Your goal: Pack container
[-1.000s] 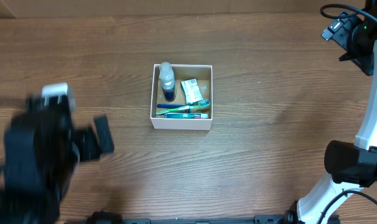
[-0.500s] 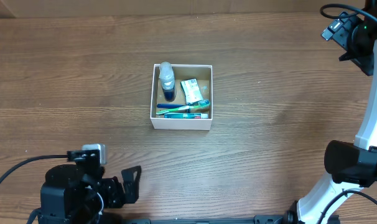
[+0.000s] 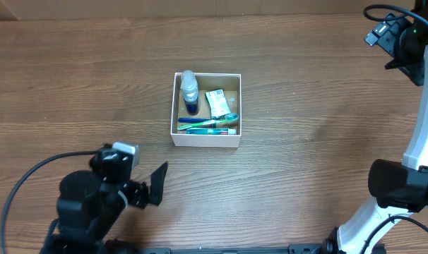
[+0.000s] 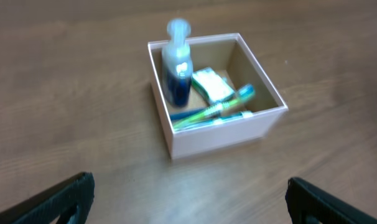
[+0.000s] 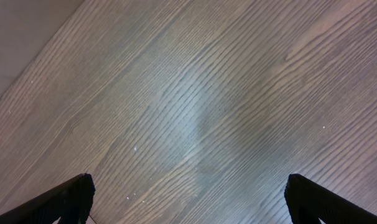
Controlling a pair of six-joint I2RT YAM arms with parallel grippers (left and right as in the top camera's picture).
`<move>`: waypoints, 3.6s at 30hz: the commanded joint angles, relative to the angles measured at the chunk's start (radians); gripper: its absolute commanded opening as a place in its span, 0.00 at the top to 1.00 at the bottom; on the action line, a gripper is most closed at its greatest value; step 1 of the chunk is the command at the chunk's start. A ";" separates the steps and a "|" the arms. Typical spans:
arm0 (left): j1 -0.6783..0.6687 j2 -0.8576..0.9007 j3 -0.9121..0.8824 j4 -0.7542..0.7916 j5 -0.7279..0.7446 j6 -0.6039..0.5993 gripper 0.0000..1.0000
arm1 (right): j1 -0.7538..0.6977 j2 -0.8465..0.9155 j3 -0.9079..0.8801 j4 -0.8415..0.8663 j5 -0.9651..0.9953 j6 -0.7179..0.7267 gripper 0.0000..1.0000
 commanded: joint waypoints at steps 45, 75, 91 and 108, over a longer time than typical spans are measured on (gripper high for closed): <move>0.134 -0.511 -0.736 0.663 -0.145 0.090 0.00 | -0.003 -0.010 0.005 0.005 0.006 0.005 0.00; 0.134 -0.510 -0.736 0.662 -0.145 0.091 0.00 | 0.182 -0.298 -0.027 0.013 0.006 0.005 0.00; 0.134 -0.510 -0.736 0.662 -0.145 0.091 0.00 | 0.287 -1.404 -1.406 0.942 0.017 -0.060 0.00; 0.134 -0.510 -0.736 0.662 -0.145 0.091 0.00 | 0.209 -1.942 -2.340 1.657 -0.061 -0.060 0.00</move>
